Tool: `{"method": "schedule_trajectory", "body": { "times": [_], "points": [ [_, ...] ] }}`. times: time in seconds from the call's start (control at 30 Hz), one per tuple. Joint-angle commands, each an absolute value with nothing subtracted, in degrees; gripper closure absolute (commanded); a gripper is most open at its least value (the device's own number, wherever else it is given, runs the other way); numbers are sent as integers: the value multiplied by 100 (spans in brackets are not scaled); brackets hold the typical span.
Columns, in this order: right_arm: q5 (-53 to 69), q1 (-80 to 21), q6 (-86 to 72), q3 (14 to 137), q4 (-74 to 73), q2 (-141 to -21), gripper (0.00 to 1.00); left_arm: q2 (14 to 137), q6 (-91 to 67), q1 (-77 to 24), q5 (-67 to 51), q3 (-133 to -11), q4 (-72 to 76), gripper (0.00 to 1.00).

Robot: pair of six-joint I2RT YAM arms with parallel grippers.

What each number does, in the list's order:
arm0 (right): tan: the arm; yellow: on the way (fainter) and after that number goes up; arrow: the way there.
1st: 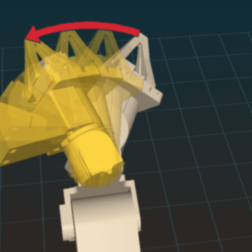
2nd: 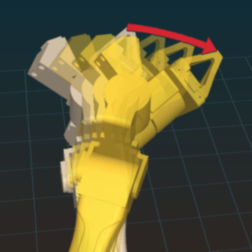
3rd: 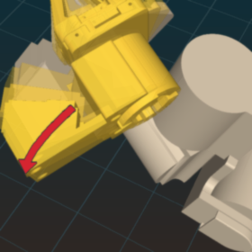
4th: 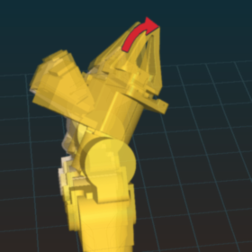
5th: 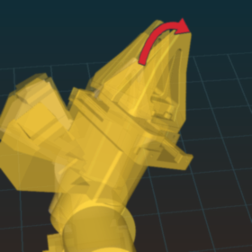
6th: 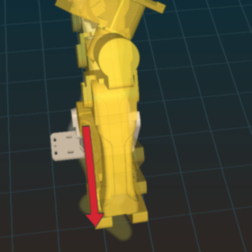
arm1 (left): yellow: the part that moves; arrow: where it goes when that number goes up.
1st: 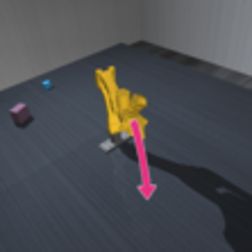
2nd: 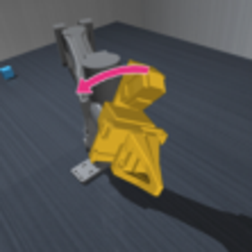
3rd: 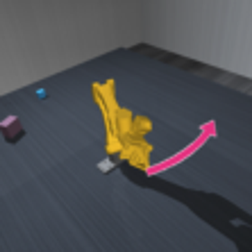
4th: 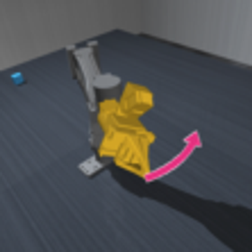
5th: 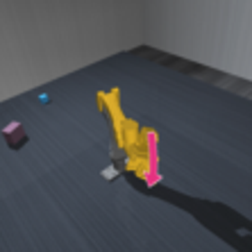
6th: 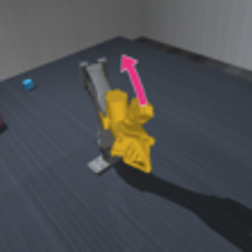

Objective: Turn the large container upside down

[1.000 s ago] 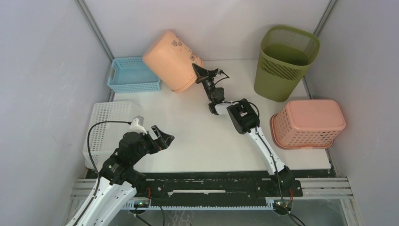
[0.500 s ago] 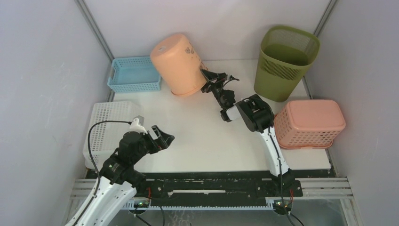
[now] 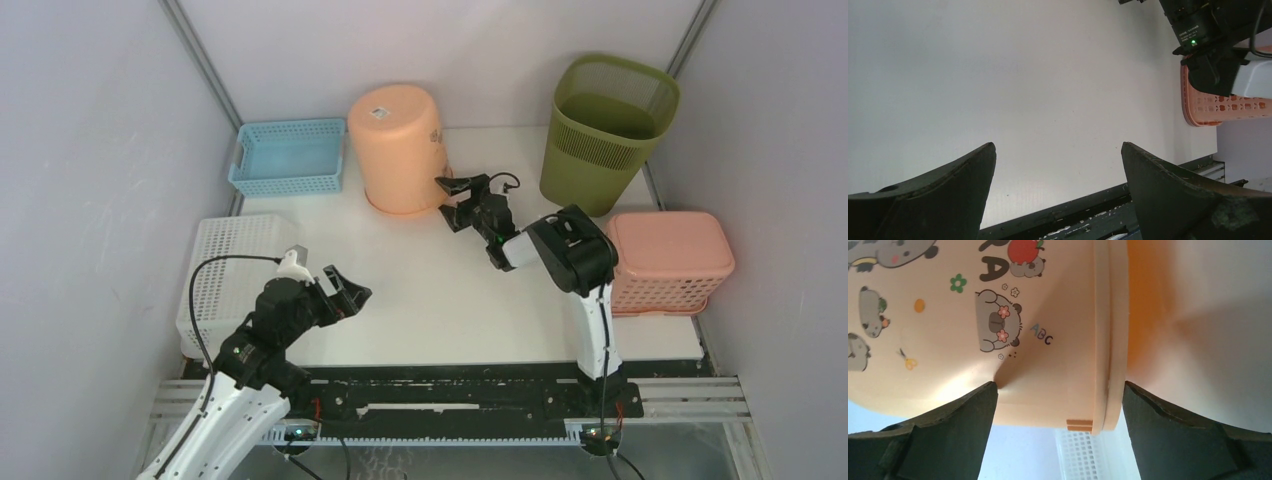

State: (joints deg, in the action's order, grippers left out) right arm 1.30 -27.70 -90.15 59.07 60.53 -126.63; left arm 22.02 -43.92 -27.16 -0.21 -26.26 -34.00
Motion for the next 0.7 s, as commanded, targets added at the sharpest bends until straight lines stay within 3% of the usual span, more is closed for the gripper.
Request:
{"method": "schedule_trajectory", "body": {
  "times": [0.0,0.23,0.4,0.67],
  "points": [
    [-42,-2708,-8515,5633,4451,-11802,0,2239,-4314,-2738,8,-2989,-3227,0],
    [-197,-2597,-7618,4952,3666,-10870,0,2269,-4334,-2736,47,-2931,-3180,0],
    [480,-2629,-6691,4291,4289,-10451,3,2461,-4350,-2734,69,-2877,-3041,0],
    [1331,-3763,-4436,3714,3184,-9491,6,2782,-4390,-2735,46,-2642,-2535,0]
  ]
}}
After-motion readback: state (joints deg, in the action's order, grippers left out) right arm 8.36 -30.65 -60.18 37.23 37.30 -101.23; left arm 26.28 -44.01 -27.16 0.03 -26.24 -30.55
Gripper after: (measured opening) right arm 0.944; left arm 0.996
